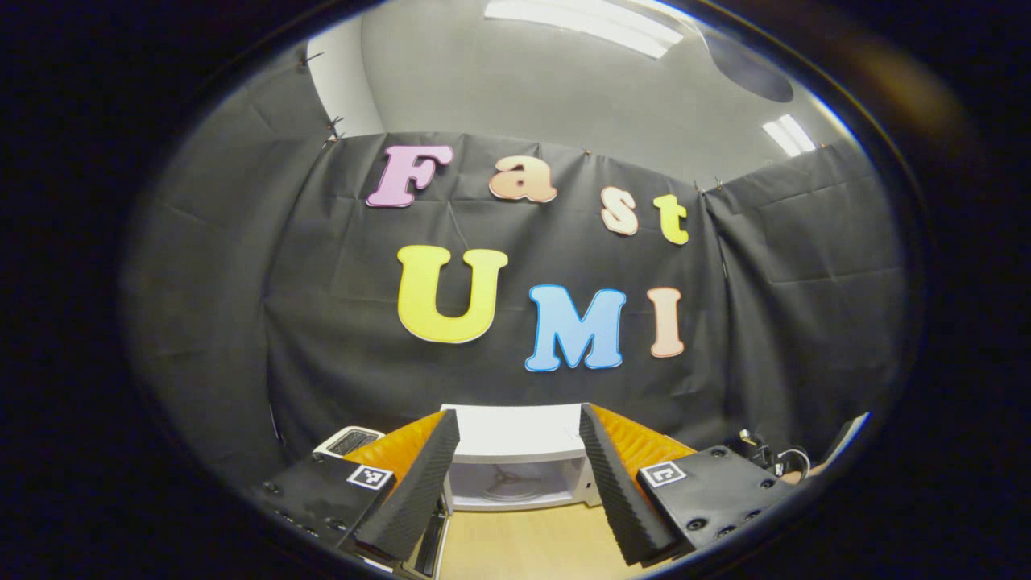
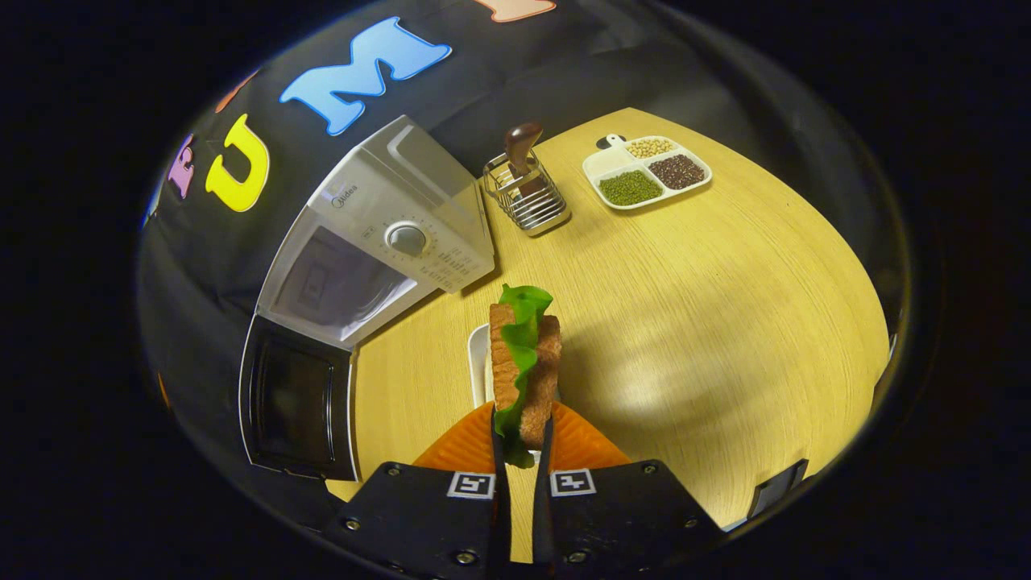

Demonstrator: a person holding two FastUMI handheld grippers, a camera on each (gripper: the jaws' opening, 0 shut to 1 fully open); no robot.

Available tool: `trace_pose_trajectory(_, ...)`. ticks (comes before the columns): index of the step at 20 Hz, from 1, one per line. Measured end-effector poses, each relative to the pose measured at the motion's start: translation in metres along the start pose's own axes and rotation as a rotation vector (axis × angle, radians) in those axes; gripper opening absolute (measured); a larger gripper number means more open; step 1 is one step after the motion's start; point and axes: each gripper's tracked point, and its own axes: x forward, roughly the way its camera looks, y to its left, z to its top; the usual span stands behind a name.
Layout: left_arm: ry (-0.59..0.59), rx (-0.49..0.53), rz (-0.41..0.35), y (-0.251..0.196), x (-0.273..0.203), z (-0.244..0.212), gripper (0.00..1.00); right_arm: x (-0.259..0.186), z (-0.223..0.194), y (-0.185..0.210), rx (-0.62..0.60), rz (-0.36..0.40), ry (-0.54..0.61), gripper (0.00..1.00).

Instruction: Open the microwave oven with the left hand, put the food in, and close the microwave oven.

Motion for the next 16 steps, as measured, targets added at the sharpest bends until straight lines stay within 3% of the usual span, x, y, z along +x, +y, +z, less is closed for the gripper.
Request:
trace_pose_trajectory(4,0.001,0.004,-0.009,0.000,-0.003,0.001,0.96,-0.017,0.004,0.024,0.037,0.069,-0.048,0.11)
trace_pose_trajectory(13,-0.028,0.018,-0.006,0.014,-0.022,0.018,0.96,-0.043,0.019,0.150,0.202,0.465,-0.125,0.10)
trace_pose_trajectory(16,-0.032,0.023,0.015,0.026,-0.032,0.021,0.95,-0.039,0.016,0.182,0.273,0.555,-0.104,0.11)
